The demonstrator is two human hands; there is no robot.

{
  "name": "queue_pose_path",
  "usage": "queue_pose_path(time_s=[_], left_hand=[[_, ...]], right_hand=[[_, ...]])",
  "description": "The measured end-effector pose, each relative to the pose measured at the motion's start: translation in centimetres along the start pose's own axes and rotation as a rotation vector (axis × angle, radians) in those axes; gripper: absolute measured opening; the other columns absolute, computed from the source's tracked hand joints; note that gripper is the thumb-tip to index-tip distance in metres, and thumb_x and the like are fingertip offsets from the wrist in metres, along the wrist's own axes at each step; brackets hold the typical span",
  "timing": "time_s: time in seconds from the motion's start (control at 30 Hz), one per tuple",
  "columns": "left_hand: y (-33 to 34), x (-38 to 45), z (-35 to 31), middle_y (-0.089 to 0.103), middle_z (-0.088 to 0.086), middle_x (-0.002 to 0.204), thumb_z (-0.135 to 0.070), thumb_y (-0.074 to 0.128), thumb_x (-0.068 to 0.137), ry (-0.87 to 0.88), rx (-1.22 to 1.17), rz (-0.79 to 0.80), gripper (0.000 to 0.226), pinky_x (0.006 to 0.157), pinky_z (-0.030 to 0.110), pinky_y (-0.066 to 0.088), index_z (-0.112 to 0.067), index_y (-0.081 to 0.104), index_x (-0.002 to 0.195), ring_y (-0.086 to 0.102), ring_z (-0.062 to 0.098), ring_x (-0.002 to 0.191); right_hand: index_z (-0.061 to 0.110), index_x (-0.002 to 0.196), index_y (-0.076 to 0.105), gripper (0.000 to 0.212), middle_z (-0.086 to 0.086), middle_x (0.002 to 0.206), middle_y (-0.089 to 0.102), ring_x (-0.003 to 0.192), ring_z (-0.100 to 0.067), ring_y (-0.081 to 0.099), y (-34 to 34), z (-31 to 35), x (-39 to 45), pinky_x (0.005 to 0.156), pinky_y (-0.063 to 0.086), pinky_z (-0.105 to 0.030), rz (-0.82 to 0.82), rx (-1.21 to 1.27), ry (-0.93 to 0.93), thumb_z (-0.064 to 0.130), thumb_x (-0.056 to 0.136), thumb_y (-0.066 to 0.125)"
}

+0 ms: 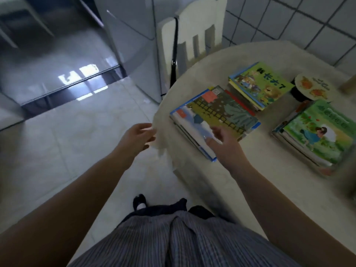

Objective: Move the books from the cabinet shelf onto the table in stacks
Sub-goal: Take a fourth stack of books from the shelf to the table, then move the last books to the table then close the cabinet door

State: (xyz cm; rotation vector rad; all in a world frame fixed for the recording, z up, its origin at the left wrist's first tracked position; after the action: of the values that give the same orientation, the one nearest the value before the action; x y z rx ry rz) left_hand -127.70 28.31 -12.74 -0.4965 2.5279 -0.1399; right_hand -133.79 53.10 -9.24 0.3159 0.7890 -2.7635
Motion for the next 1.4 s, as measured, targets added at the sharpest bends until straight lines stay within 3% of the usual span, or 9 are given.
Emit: queue_pose_path(time_s=[0.1,0.27,0.4,0.5,0.7,1.0,1.4], left_hand=[[-3.2,-3.3,2.3,0.065,0.005,0.113,-0.031,0.061,0.088,-0.007,-0.070,-0.065,0.038,0.095,0.038,0.049,-0.017,0.055,0.123,0.063,0.017,0.102],[-8.0,-8.1,6.2,0.064,0.007,0.115,-0.029,0.060,0.090,-0.020,-0.177,-0.169,0.034,0.093,0.037,0.049,-0.017,0.054,0.122,0.063,0.017,0.102],[-11.9,-13.3,10.1,0.064,0.006,0.116,-0.028,0.059,0.090,-0.021,-0.247,-0.261,0.034,0.091,0.035,0.049,-0.017,0.053,0.122,0.063,0.015,0.101],[-14.6,-18.1,13.6,0.063,0.005,0.115,-0.028,0.058,0.090,-0.026,-0.272,-0.338,0.035,0.090,0.033,0.049,-0.017,0.053,0.123,0.063,0.013,0.100],[-19.6,-29.1,21.8,0.064,0.005,0.116,-0.028,0.059,0.090,-0.053,-0.372,-0.489,0.031,0.094,0.037,0.049,-0.019,0.054,0.119,0.063,0.015,0.102],[-26.8,-51.2,36.3,0.065,0.001,0.111,-0.029,0.059,0.090,-0.125,-0.616,-0.875,0.034,0.086,0.032,0.048,-0.016,0.055,0.121,0.064,0.012,0.097],[-29.1,-69.4,50.4,0.066,-0.001,0.104,-0.025,0.060,0.090,-0.230,-0.981,-1.326,0.027,0.090,0.035,0.047,-0.016,0.056,0.116,0.063,0.012,0.089]], right_hand=[[0.014,0.129,0.050,0.041,0.001,0.119,0.053,0.112,-0.012,0.049,3.1,2.3,-1.0,0.088,0.036,-0.025,0.094,-0.003,-0.085,0.024,0.090,0.059],[0.015,0.129,0.049,0.041,-0.005,0.126,0.055,0.119,-0.016,0.051,8.0,4.8,-3.7,0.098,0.044,-0.034,0.250,-0.043,-0.161,0.025,0.090,0.058],[0.015,0.128,0.050,0.040,-0.004,0.126,0.055,0.119,-0.015,0.050,12.3,6.7,-7.8,0.097,0.043,-0.030,0.352,-0.061,-0.257,0.026,0.090,0.059],[0.017,0.127,0.051,0.041,-0.006,0.128,0.055,0.121,-0.018,0.051,15.8,7.6,-11.9,0.104,0.043,-0.039,0.441,-0.086,-0.327,0.028,0.089,0.059],[0.018,0.127,0.051,0.041,-0.005,0.130,0.055,0.121,-0.017,0.050,22.7,8.1,-21.8,0.104,0.042,-0.036,0.607,-0.127,-0.408,0.029,0.089,0.059],[0.021,0.128,0.051,0.041,-0.002,0.132,0.054,0.122,-0.015,0.049,35.6,8.6,-43.2,0.103,0.040,-0.033,0.967,-0.227,-0.570,0.032,0.089,0.059],[0.027,0.127,0.052,0.038,0.012,0.120,0.050,0.115,-0.004,0.046,49.8,7.5,-64.2,0.092,0.035,-0.024,1.419,-0.450,-0.760,0.033,0.090,0.058]])
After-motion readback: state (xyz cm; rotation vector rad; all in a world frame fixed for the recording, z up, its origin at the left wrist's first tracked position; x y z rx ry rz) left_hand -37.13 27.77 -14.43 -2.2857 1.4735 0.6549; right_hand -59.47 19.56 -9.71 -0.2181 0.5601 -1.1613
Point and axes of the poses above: each hand's wrist, its own x-axis towards the middle knuckle, its own y-axis out of the palm, z = x × y, the point moved 10 cm from there along x, towards the middle knuckle
